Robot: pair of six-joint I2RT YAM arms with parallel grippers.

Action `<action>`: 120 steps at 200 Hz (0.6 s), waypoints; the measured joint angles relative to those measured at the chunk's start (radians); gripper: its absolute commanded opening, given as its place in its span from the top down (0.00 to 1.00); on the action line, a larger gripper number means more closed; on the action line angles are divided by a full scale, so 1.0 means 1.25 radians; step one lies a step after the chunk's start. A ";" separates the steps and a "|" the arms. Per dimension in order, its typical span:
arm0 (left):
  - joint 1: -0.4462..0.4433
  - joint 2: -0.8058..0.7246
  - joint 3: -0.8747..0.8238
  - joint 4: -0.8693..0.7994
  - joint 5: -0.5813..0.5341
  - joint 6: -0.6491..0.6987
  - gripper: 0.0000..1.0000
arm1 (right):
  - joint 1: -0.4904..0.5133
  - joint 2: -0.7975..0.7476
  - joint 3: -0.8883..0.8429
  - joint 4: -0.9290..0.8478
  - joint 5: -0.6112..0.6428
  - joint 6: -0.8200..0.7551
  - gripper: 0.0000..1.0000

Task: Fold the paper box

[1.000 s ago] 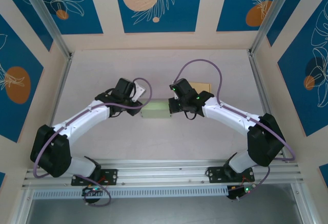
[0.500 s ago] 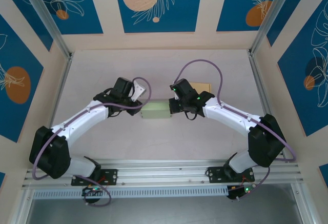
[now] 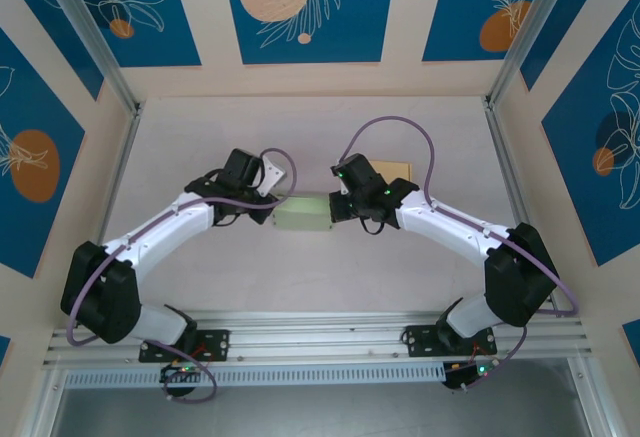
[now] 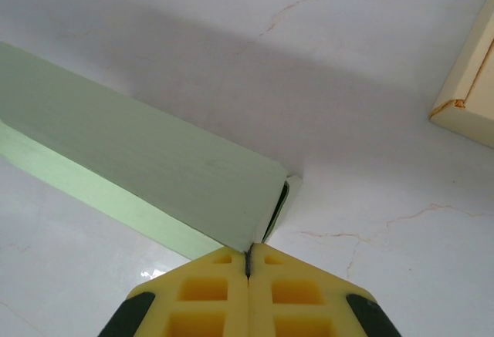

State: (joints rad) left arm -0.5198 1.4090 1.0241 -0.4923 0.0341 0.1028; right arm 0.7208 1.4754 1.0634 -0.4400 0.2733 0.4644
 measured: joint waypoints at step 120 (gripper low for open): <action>0.013 0.008 0.030 -0.053 0.059 -0.078 1.00 | 0.009 0.012 0.000 -0.010 -0.009 -0.003 0.73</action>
State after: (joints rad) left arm -0.5041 1.4189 1.0611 -0.5591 0.1078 0.0048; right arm 0.7315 1.4899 1.0637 -0.4522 0.2615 0.4610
